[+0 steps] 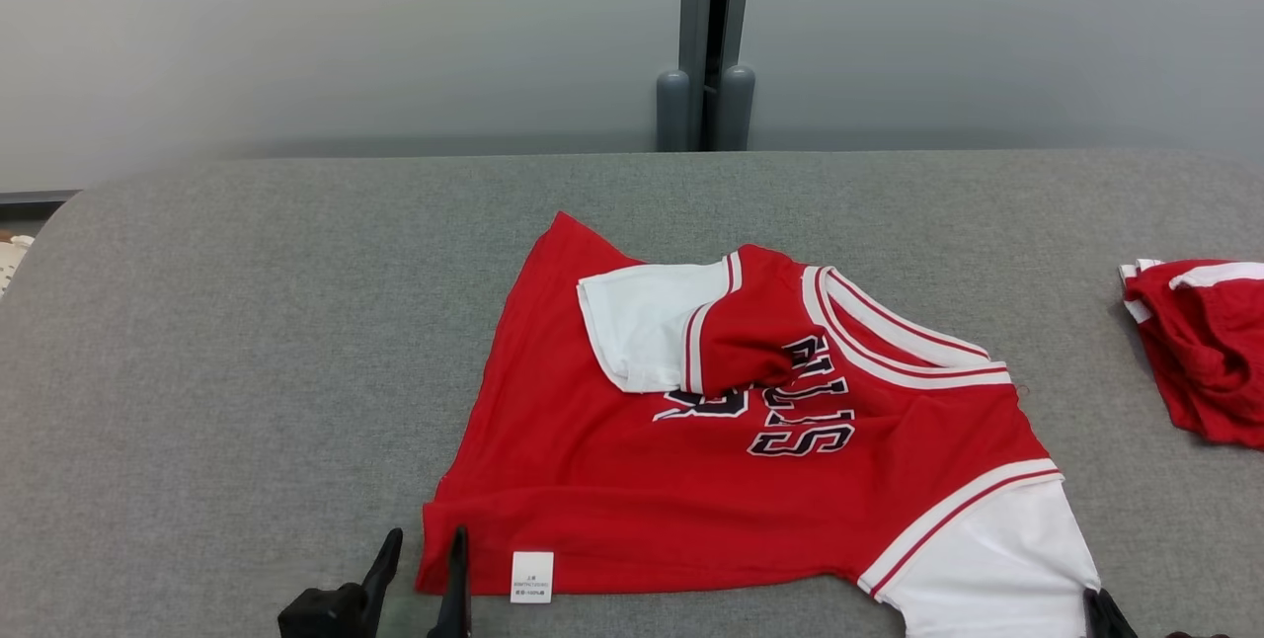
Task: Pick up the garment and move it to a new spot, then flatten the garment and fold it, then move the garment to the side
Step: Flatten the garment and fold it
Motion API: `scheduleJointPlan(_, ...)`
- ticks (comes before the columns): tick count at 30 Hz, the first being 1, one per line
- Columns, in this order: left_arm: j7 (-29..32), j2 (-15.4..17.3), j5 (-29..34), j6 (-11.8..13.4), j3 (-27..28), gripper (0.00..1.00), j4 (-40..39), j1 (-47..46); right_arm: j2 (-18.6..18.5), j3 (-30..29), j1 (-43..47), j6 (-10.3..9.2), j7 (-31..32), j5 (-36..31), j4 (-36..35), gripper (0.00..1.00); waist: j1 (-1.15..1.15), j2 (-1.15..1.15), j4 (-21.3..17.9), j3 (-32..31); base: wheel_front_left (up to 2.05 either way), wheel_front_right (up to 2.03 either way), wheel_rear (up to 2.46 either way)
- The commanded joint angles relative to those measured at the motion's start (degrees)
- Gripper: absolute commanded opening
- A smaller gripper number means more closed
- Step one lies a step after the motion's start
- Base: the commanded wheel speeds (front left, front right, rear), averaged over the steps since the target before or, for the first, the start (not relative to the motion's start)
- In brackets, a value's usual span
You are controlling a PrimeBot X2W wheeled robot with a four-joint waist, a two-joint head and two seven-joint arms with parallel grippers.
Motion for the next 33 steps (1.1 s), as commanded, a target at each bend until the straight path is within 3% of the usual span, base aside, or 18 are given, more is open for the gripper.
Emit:
scheduleJointPlan(1,-0.14,-0.07,-0.69,-0.13,-0.87,1.00,-0.09,-0.77,-0.13,-0.57,0.23,-0.02,0.00,-0.26,-0.56,0.00,-0.01,0.00,-0.19,0.10,0.00,0.00,0.00)
scheduleJointPlan(15,-0.13,-0.02,-3.12,-0.14,-4.28,1.00,1.08,-1.13,-0.15,-0.65,-0.51,-0.02,0.00,0.07,-1.39,0.00,-0.01,0.00,-0.69,0.57,0.00,0.00,0.00)
scheduleJointPlan(16,-0.14,0.07,-3.21,-0.14,-4.48,0.93,1.05,-1.04,-0.15,-0.65,-0.57,-0.02,0.00,0.09,-1.42,0.00,-0.01,0.00,-0.66,0.59,0.00,0.00,0.00)
scheduleJointPlan(17,-0.14,0.21,-3.31,-0.14,-4.60,0.73,0.92,-0.90,-0.15,-0.67,-0.62,-0.02,0.00,0.11,-1.44,0.00,-0.01,0.00,-0.63,0.59,0.00,0.00,0.00)
scheduleJointPlan(18,-0.14,0.30,-3.44,-0.13,-4.73,0.45,0.78,-0.76,-0.15,-0.72,-0.65,-0.02,0.00,0.11,-1.46,0.00,-0.01,0.00,-0.58,0.58,0.00,0.00,0.00)
scheduleJointPlan(20,-0.14,0.43,-3.37,-0.14,-5.05,0.00,0.35,-0.48,-0.15,-0.72,-0.74,-0.02,0.00,0.21,-1.54,0.00,-0.01,0.00,-0.44,0.54,0.00,0.00,0.00)
scheduleJointPlan(27,-0.14,1.21,-4.15,-0.13,-6.62,0.00,-0.77,0.03,-0.16,0.00,-2.13,-0.02,0.00,2.40,-4.61,0.00,-0.01,0.00,-0.25,0.04,0.00,0.00,0.00)
scheduleJointPlan(33,-0.14,3.05,-6.28,-0.13,-9.50,0.00,-6.72,-4.39,-0.36,1.30,-6.83,-0.01,-0.01,6.92,-13.83,0.00,-0.01,0.00,-0.21,-1.17,0.00,0.00,0.00)
